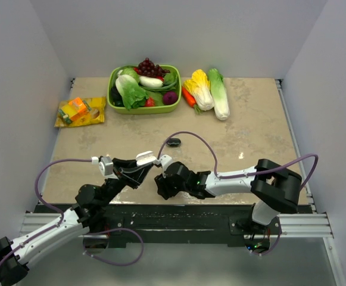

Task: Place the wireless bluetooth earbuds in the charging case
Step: Pick up the earbud from the center of the board.

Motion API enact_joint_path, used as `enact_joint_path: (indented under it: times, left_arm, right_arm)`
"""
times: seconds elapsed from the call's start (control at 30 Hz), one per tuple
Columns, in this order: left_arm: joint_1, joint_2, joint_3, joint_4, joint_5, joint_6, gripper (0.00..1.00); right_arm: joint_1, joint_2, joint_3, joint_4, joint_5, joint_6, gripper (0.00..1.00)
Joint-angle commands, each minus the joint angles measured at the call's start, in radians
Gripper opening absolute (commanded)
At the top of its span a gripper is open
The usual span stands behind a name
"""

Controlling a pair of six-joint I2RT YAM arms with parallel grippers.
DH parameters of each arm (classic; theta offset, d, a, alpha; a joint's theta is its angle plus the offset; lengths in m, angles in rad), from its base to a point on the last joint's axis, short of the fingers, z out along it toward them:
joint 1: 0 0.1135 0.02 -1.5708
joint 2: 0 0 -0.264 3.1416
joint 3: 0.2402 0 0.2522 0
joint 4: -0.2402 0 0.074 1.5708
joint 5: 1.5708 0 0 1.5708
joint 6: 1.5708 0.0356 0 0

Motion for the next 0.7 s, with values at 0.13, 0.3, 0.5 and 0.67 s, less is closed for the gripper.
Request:
enact_joint_path:
  times: [0.13, 0.3, 0.5, 0.67]
  left_arm:
    - [-0.006, -0.004, -0.123, 0.036, 0.003, -0.018, 0.0]
    - [-0.006, 0.013, -0.12, 0.053, 0.006, -0.018, 0.0]
    - [-0.006, 0.015, -0.122, 0.053, 0.006, -0.018, 0.0]
    - [-0.007, 0.013, -0.12, 0.05, 0.006, -0.023, 0.0]
  right_arm:
    - [-0.005, -0.012, 0.015, -0.039, 0.11, 0.005, 0.52]
    - [-0.005, -0.015, 0.015, -0.046, 0.128, 0.003, 0.53]
    - [-0.007, -0.013, 0.02, -0.059, 0.159, 0.003, 0.52]
    - [-0.007, -0.012, 0.029, -0.092, 0.209, 0.017, 0.47]
